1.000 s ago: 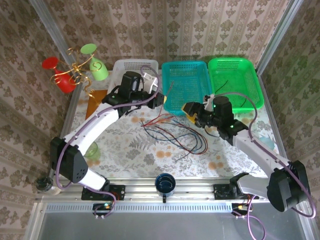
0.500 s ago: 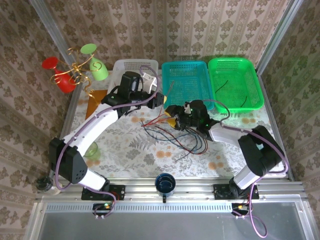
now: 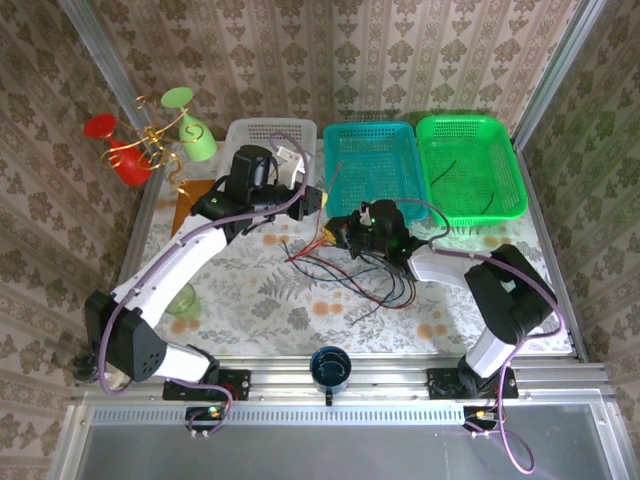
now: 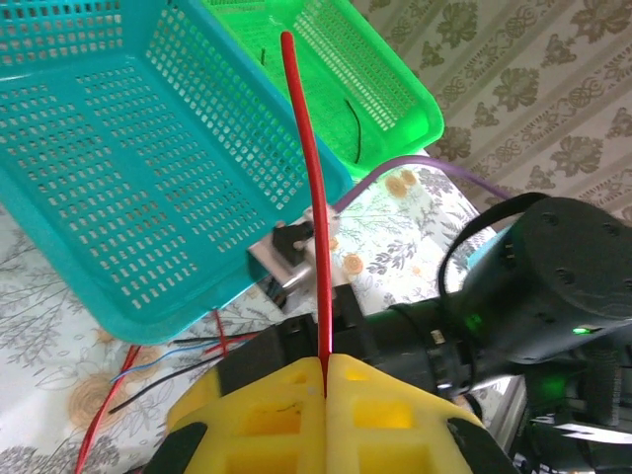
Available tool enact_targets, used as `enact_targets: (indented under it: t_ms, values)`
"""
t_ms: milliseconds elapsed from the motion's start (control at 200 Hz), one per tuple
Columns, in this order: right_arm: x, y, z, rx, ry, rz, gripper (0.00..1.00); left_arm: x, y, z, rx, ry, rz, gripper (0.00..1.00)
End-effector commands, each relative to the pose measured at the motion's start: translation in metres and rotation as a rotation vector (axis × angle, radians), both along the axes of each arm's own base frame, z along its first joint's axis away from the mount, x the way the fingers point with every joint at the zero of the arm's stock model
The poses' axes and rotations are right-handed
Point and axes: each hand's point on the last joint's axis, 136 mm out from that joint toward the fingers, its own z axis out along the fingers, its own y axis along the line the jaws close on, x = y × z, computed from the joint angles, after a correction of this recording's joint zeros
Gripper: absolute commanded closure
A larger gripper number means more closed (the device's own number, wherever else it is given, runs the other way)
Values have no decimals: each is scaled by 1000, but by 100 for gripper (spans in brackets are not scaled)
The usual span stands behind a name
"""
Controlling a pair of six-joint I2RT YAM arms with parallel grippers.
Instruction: Untangle the cables
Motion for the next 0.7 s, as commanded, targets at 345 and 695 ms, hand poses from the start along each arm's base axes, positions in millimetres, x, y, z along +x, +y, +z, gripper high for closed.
enact_targets:
  t_ms: [345, 695]
  values:
    - [-13, -26, 125, -170, -314, -27, 100, 37, 91, 104, -50, -238, 325, 100]
    - [20, -35, 206, -277, -518, -35, 100, 61, 149, 161, -3, -397, 557, 100]
